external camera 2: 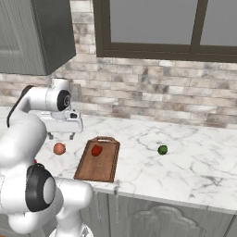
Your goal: Place the avocado, onion, tomato, and bell pepper on the cutting board.
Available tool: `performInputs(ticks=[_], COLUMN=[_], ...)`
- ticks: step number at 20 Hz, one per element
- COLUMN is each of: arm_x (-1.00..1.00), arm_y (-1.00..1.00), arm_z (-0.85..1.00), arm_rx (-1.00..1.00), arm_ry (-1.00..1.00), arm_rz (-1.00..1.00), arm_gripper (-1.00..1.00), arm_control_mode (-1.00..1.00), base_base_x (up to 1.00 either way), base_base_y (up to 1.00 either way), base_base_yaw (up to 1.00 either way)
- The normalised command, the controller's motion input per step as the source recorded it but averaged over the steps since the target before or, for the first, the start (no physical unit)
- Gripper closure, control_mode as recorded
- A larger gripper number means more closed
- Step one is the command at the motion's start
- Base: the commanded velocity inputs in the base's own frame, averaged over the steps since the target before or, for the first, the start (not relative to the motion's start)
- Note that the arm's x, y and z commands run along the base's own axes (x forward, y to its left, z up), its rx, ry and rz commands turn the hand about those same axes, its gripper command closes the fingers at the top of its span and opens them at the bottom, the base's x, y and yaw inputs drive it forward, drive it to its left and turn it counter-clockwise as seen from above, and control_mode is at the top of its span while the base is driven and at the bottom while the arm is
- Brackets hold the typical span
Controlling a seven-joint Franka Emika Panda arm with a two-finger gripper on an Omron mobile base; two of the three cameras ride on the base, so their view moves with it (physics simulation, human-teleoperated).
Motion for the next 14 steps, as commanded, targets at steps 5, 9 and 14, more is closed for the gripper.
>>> performInputs(ticks=[5, 9, 14], arm_x=[-0.18, 0.0, 0.1], arm_y=[0.68, 0.49, 0.26], arm_z=[0.02, 0.0, 0.0], arm_rx=[0.0, 0.0, 0.0], arm_ry=[0.01, 0.0, 0.0], arm_rz=[0.0, 0.0, 0.0], arm_gripper=[-1.0, -1.0, -1.0], arm_control_mode=[-1.0, -1.0, -1.0], base_base_x=[0.0, 0.0, 0.0], base_base_y=[0.0, 0.0, 0.0], base_base_yaw=[0.0, 0.0, 0.0])
